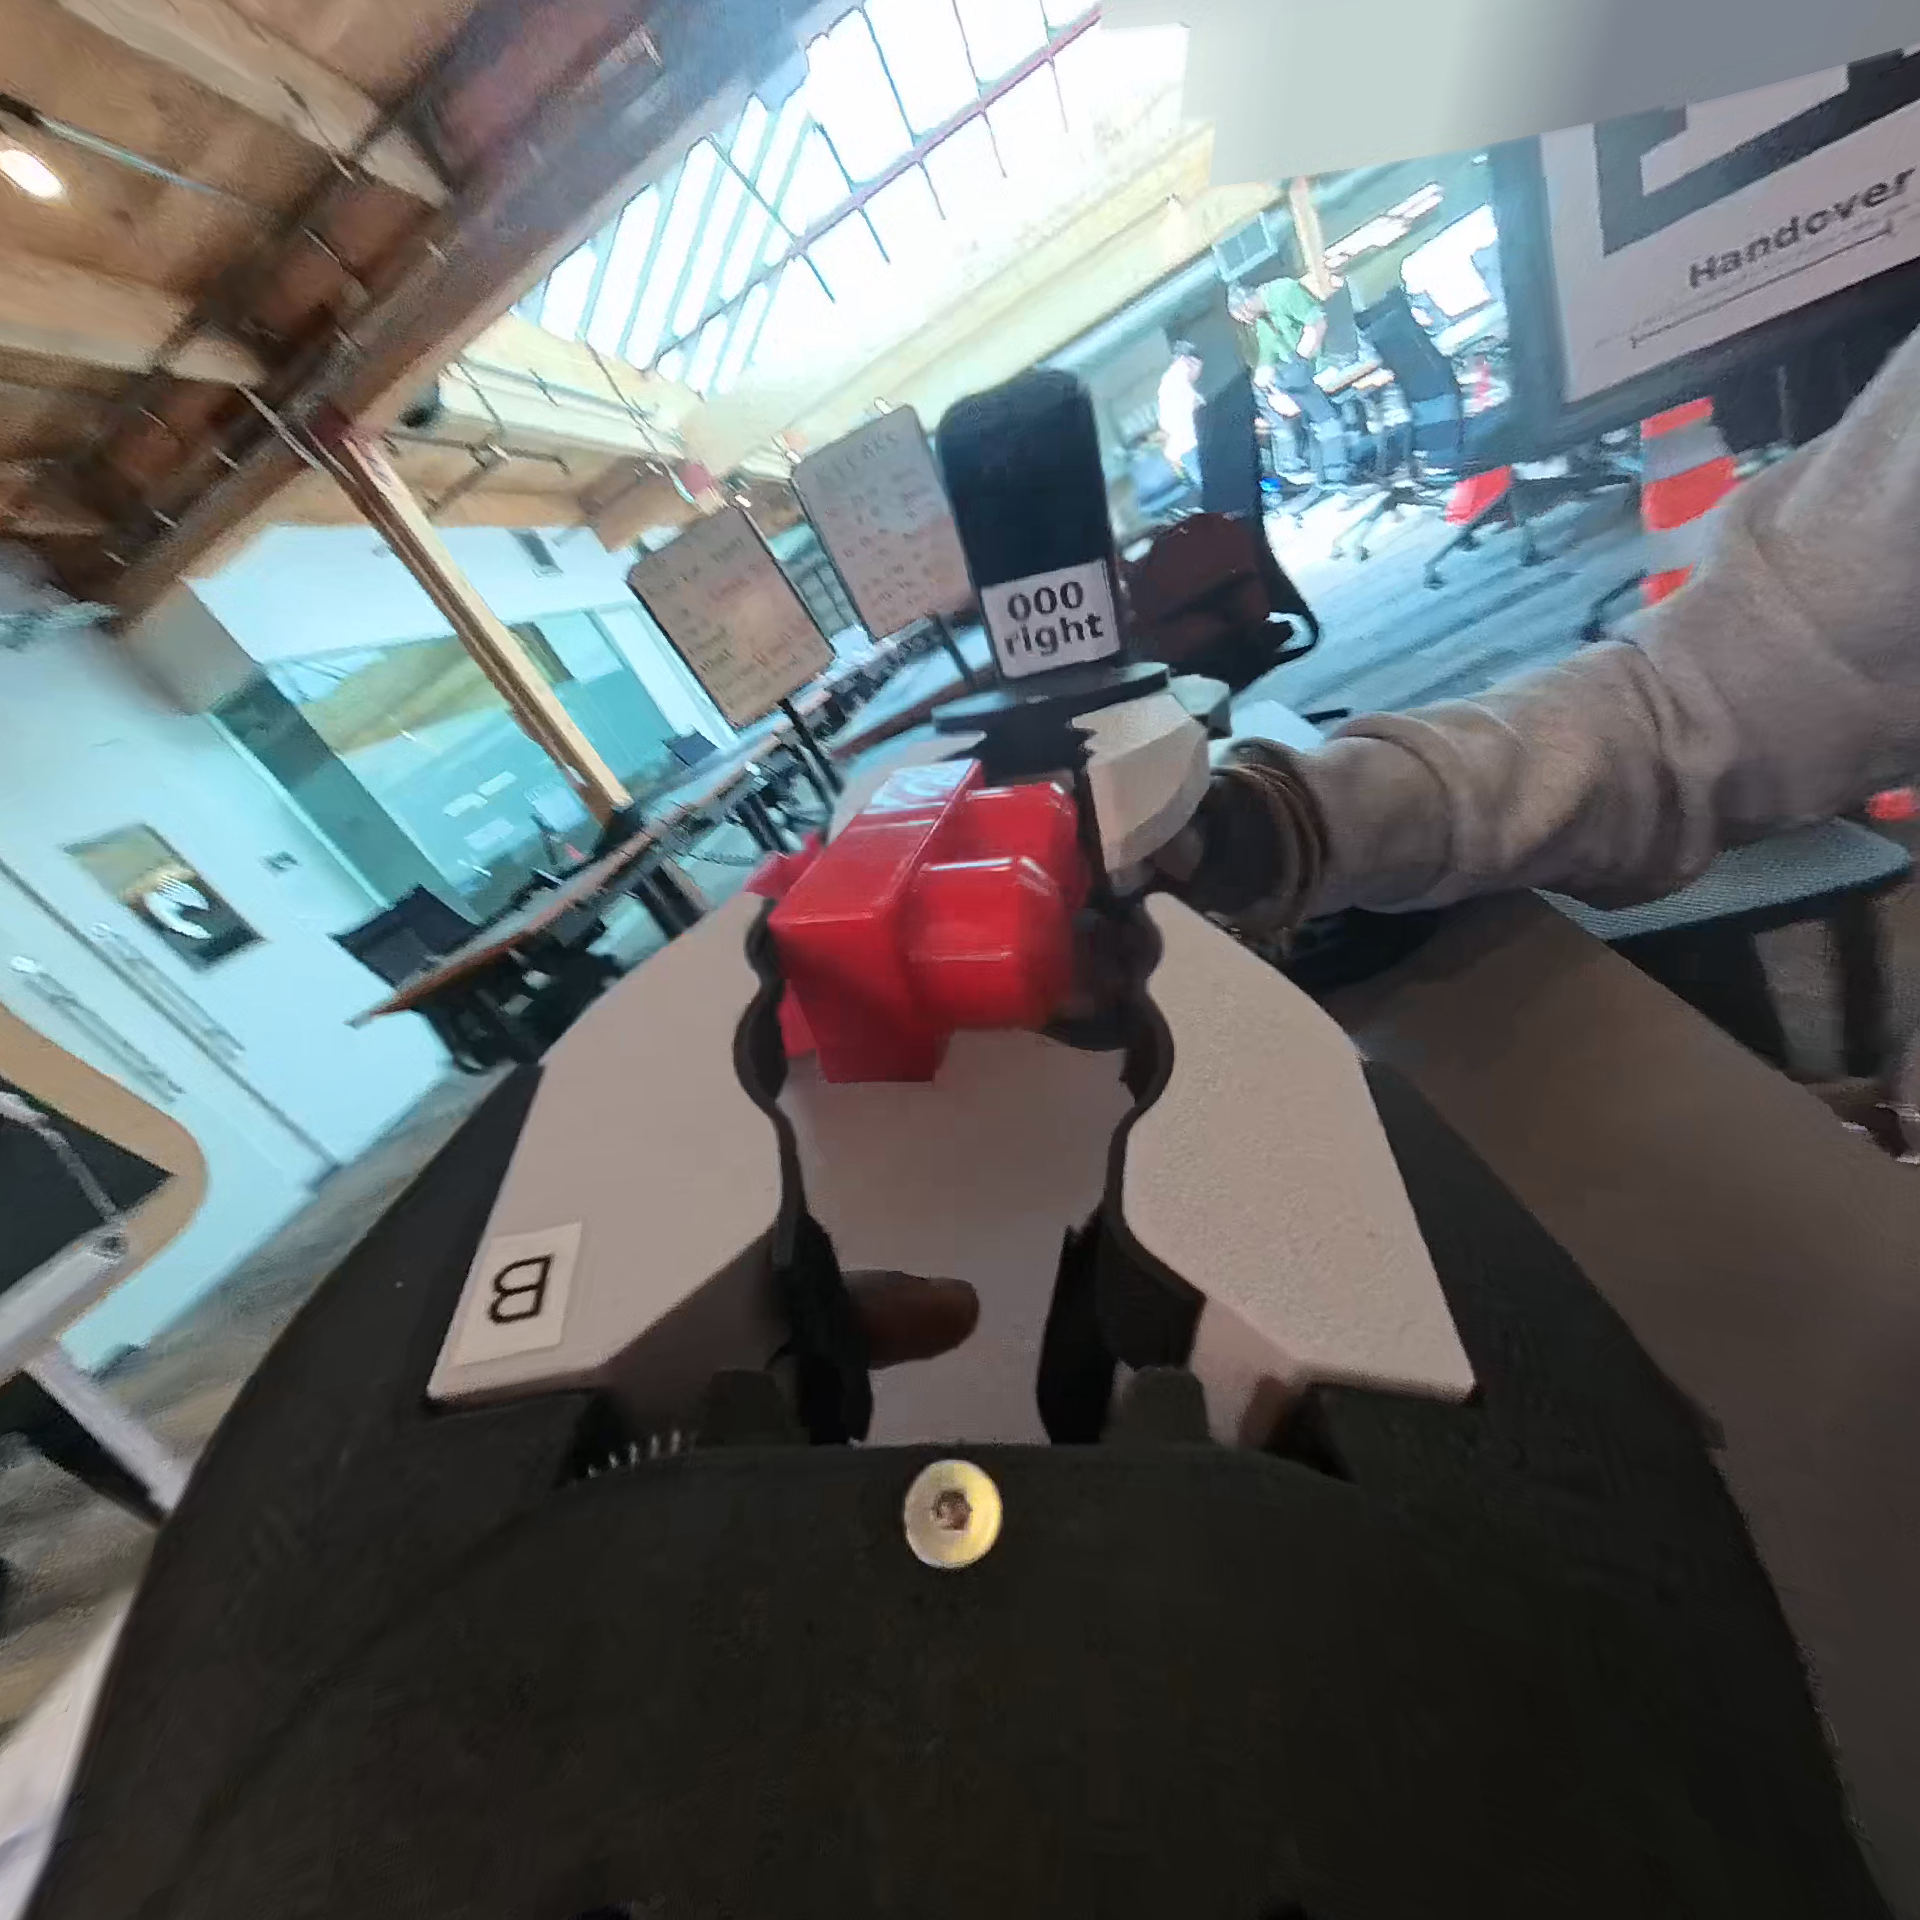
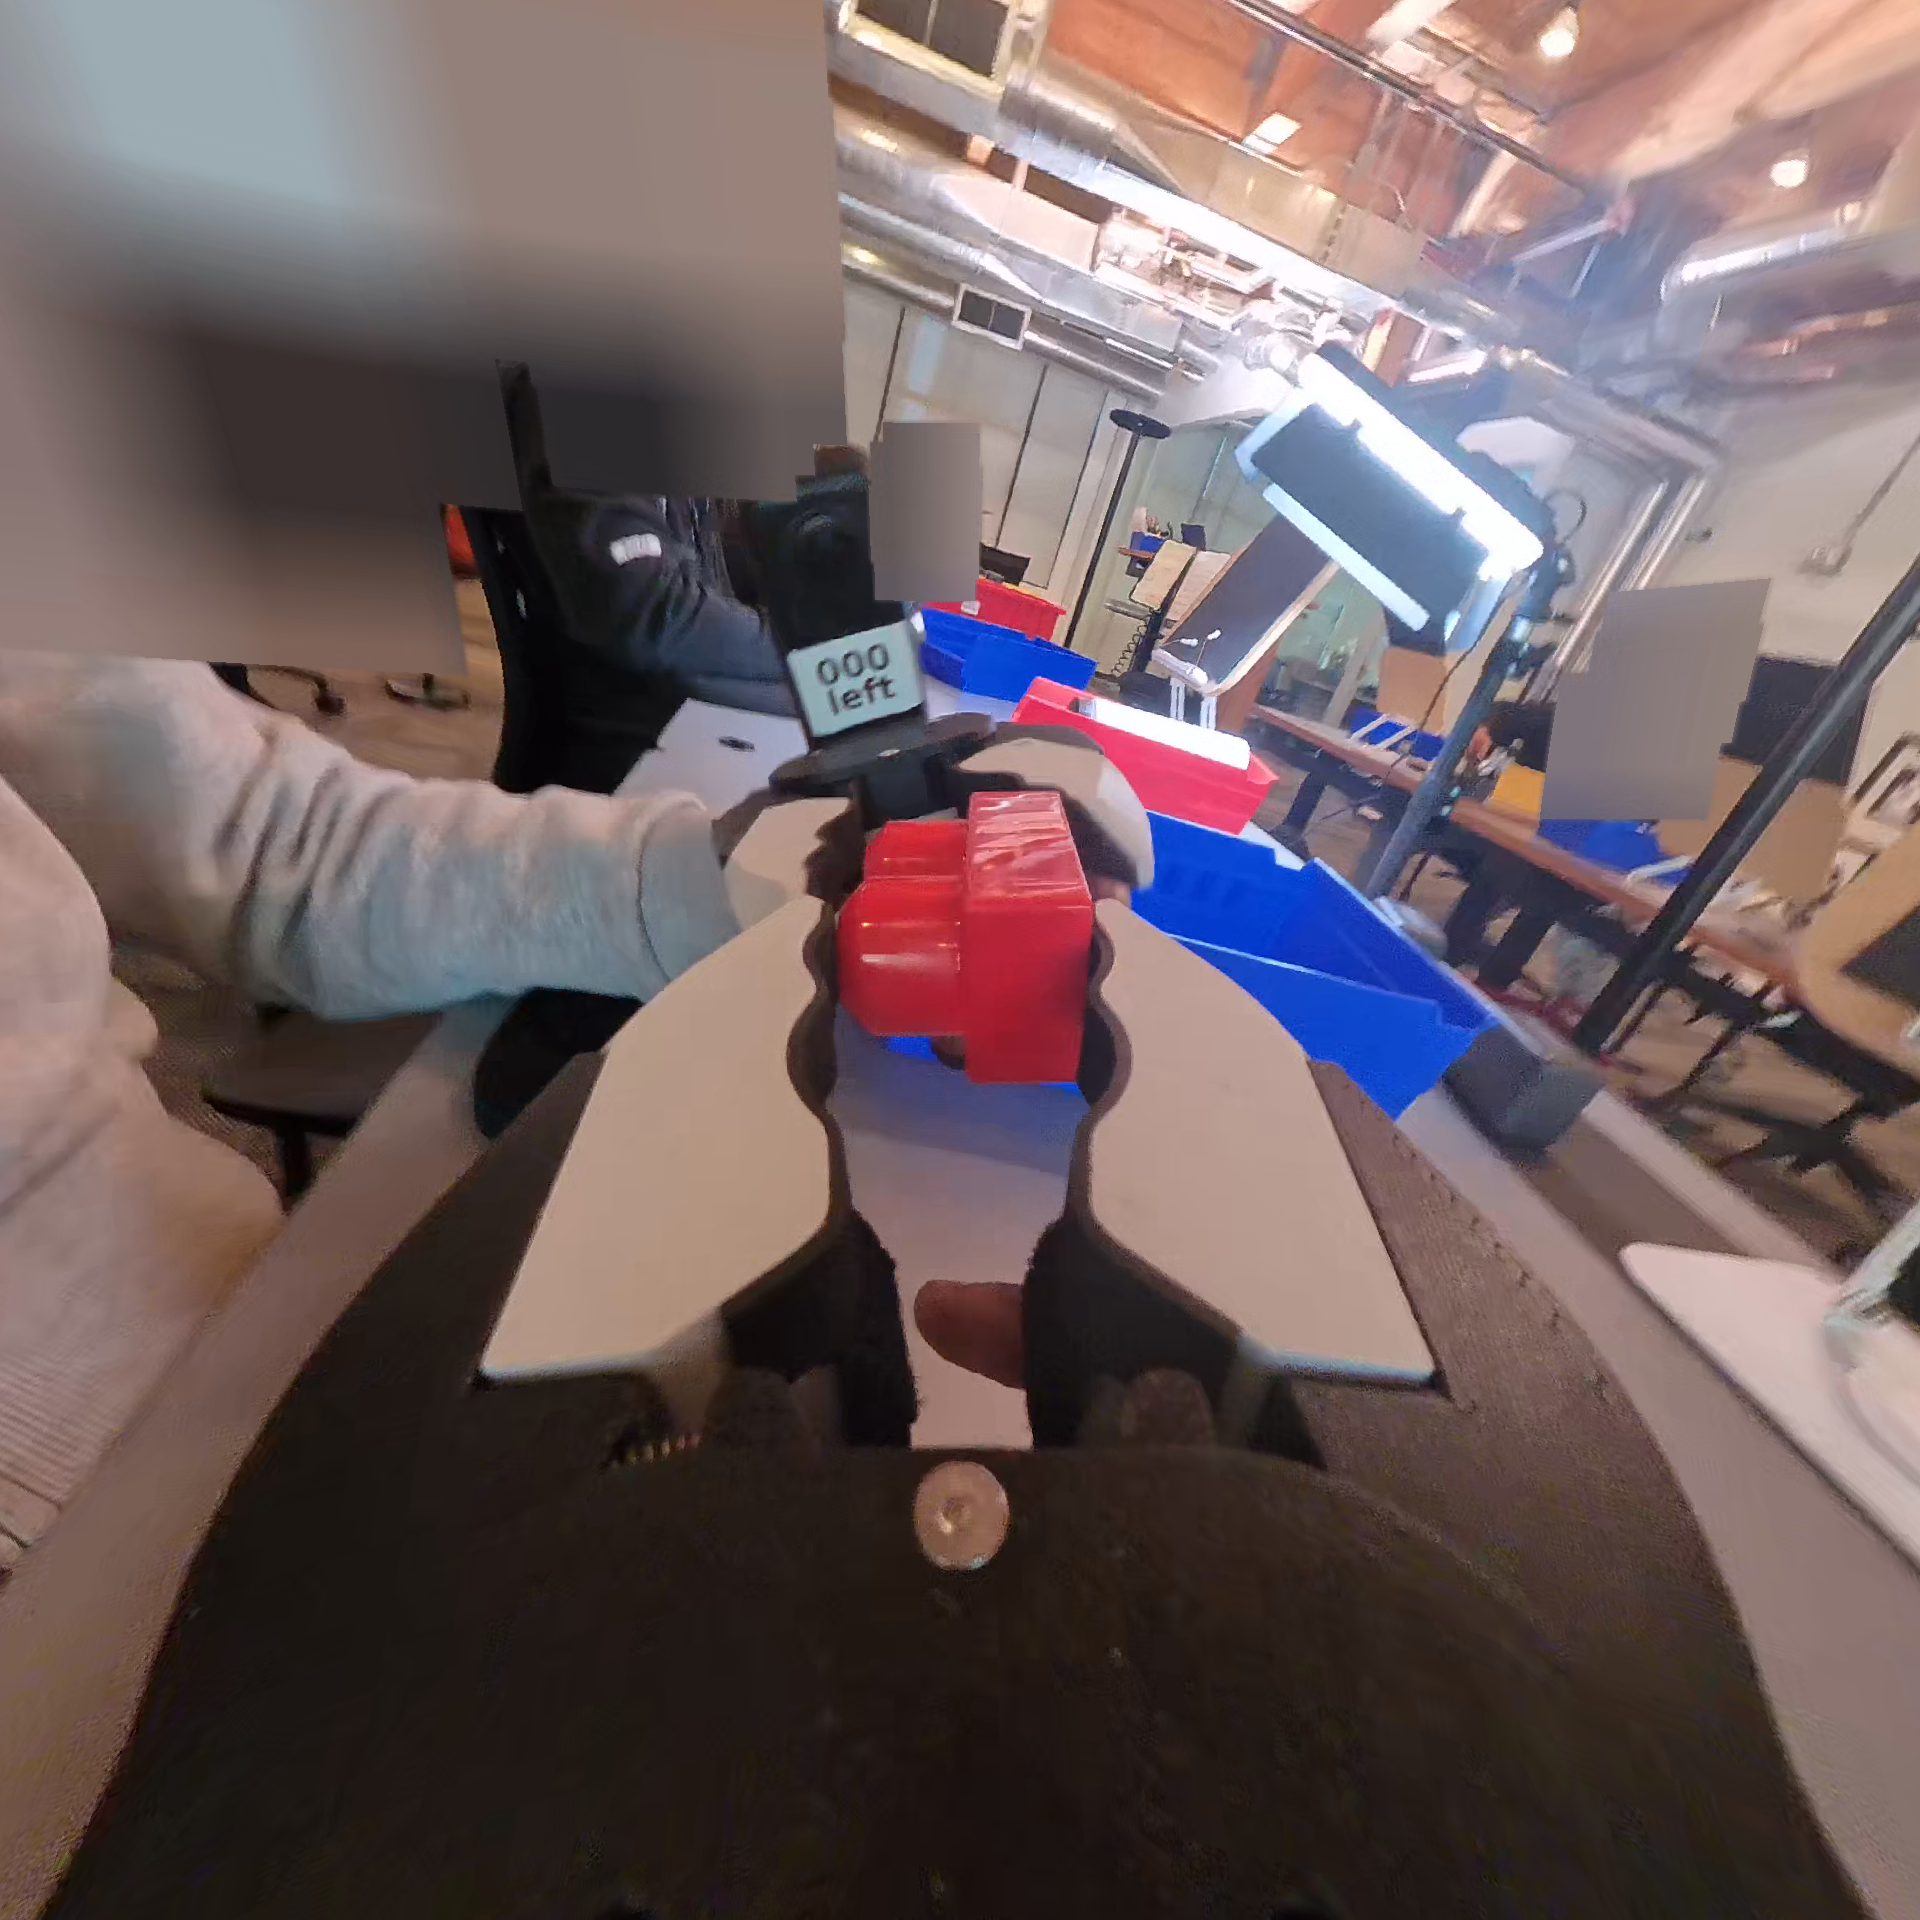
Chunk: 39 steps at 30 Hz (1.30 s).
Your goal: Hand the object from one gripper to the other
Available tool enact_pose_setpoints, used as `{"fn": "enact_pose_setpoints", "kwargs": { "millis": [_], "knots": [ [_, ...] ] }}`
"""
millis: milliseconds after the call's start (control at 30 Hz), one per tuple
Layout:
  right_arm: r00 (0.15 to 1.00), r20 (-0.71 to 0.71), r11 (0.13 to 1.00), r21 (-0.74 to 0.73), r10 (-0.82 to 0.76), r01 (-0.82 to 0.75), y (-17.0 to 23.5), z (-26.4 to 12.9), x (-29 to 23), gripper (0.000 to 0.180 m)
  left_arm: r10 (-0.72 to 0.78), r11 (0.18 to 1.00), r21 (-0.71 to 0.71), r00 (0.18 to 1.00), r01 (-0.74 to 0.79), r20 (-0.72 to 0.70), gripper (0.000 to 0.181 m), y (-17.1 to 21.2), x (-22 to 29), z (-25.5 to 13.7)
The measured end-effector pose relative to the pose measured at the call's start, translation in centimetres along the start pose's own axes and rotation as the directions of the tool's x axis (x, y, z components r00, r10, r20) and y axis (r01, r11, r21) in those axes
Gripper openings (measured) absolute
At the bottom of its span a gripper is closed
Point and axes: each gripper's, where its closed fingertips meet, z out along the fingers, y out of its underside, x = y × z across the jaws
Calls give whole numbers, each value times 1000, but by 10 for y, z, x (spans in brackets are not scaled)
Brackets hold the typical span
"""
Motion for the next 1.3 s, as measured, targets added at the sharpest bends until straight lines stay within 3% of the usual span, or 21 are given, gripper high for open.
{"fn": "enact_pose_setpoints", "kwargs": {
  "millis": [67, 167, 333, 433, 767, 867, 933, 1033, 1100, 1200, 1300],
  "knots": [
    [991, 4, 991, 20, 135, -135, -2, -3, 7, 44, 100, 995, 6, 993, -101, 65, 76, -3, -6, -1],
    [914, 56, 915, 31, 401, -403, -1, -6, 16, 44, 305, 947, -138, 947, -290, 101, 82, 13, -11, 1],
    [687, 146, 697, -29, 712, -716, 12, -7, 19, 44, 499, 845, -270, 862, -462, 89, 64, 28, -13, 5],
    [635, 174, 650, -41, 753, -759, 12, -6, 17, 44, 498, 845, -277, 861, -457, 98, 52, 28, -15, 3],
    [604, 211, 627, -64, 769, -776, 11, -5, 11, 44, 432, 878, -270, 898, -396, 88, 38, 26, -14, 0],
    [645, 226, 668, -36, 730, -743, 7, -4, 10, 45, 323, 924, -246, 942, -293, 89, 37, 24, -13, 0],
    [738, 193, 754, -12, 647, -657, 6, -3, 11, 60, 193, 961, -217, 978, -173, 74, 37, 22, -12, -2],
    [909, 71, 910, 24, 412, -414, 3, -3, 15, 72, -18, 980, -197, 999, 23, 26, 38, 24, -9, -5],
    [970, 3, 970, 14, 242, -242, 1, -5, 16, 73, -119, 977, -183, 993, 113, -26, 38, 23, -2, -5],
    [998, -17, 998, -38, 57, -58, 4, -4, 9, 68, -200, 967, -175, 977, 186, -68, 38, 22, 4, -3],
    [1000, 4, 994, -112, -8, 8, 16, 1, 1, 57, -240, 959, -182, 966, 219, -101, 38, 22, 9, -3]
  ]
}}
